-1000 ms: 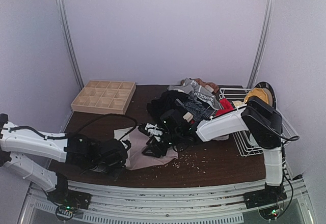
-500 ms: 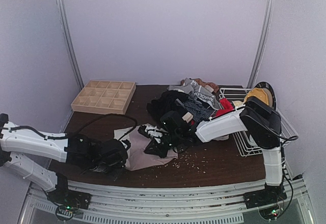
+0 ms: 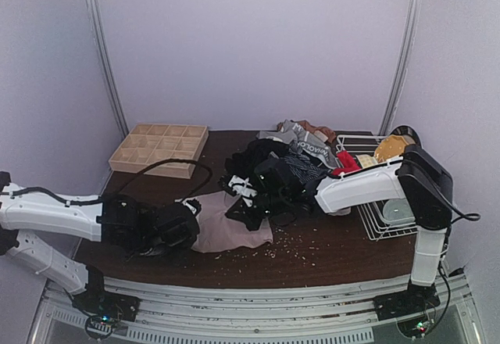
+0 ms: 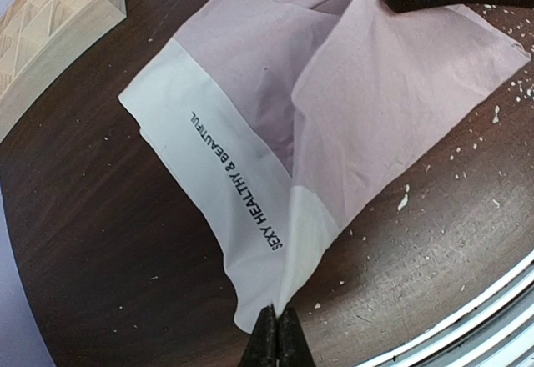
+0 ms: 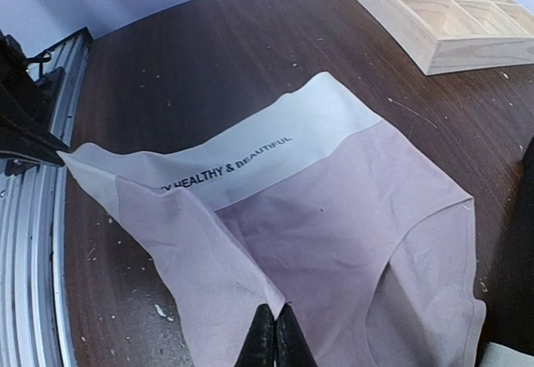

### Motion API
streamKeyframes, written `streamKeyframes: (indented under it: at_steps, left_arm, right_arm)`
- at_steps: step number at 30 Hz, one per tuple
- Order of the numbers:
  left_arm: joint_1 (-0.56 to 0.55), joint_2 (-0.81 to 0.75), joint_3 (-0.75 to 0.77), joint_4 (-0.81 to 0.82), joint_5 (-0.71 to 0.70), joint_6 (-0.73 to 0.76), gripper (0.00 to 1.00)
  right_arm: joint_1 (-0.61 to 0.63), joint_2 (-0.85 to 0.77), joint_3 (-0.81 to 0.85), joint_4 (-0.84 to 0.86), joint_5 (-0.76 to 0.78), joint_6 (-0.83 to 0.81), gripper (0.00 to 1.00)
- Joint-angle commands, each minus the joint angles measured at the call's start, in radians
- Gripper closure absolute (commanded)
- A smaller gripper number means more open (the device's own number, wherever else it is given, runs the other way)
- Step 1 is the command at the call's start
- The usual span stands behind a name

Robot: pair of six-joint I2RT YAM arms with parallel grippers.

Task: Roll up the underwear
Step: Pick up the underwear from the center of the board, then fold the underwear at the center of the board.

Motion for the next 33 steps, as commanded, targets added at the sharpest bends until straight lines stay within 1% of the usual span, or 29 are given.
streamKeyframes:
  at_steps: [1, 4, 9, 18, 24, 33]
  left_arm:
    - [0.051, 0.031, 0.065, -0.025, -0.081, 0.032, 1.0]
    - [0.111, 0.045, 0.089, -0.017, -0.085, 0.045, 1.0]
    - [0.2, 0.073, 0.123, 0.038, -0.079, 0.107, 1.0]
    - [0.296, 0.203, 0.208, 0.074, -0.082, 0.153, 1.0]
    - [0.339, 0.264, 0.233, 0.1, -0.072, 0.149, 1.0]
    - [0.419, 0.319, 0.257, 0.158, -0.031, 0.163, 1.0]
  right_arm:
    - [-0.003, -0.013, 0.009, -0.028, 0.159, 0.033, 1.0]
    - [-0.003, -0.007, 0.028, -0.042, 0.211, 0.049, 1.0]
    - [-0.004, 0.022, 0.089, -0.095, 0.282, 0.063, 1.0]
    - [-0.003, 0.111, 0.245, -0.225, 0.398, 0.076, 1.0]
    - [-0.009, 0.169, 0.336, -0.268, 0.44, 0.082, 1.0]
    - [-0.05, 0.263, 0.452, -0.304, 0.425, 0.12, 1.0]
